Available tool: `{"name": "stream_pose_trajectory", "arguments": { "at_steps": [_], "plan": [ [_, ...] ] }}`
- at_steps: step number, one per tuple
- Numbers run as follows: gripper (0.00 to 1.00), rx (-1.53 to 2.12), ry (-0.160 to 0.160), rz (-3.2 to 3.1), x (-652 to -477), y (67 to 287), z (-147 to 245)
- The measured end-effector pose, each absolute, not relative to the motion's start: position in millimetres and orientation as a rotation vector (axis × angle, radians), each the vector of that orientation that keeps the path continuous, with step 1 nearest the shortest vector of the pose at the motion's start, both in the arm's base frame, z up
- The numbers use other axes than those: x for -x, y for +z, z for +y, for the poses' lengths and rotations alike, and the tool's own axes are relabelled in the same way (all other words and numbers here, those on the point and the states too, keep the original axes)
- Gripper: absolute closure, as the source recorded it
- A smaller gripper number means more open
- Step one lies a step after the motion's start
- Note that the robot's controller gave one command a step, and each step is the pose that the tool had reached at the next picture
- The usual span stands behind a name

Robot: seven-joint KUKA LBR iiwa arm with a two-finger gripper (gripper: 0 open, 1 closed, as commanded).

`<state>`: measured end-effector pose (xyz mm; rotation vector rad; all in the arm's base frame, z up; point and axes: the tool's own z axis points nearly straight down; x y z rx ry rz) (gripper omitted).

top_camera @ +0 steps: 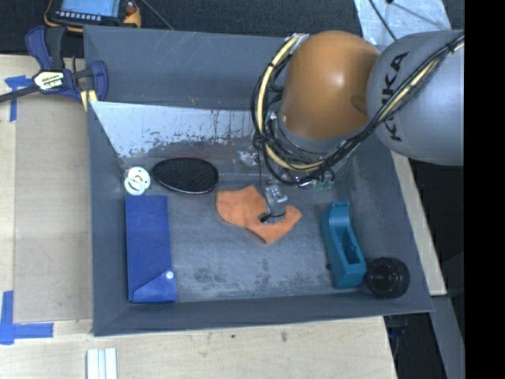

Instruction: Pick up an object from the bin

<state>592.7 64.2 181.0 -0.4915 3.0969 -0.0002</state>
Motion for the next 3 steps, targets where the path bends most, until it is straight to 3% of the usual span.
{"name": "stream_pose_trajectory", "arguments": {
  "at_steps": [1,2,3],
  "plan": [
    [0.00,0.521,0.000,3.093,-595.1,152.7,51.7],
    [0.00,0.200,0.001,3.134,-591.5,135.9,28.9],
    [0.00,0.543,-0.001,3.092,-595.9,108.4,24.6]
  ]
}}
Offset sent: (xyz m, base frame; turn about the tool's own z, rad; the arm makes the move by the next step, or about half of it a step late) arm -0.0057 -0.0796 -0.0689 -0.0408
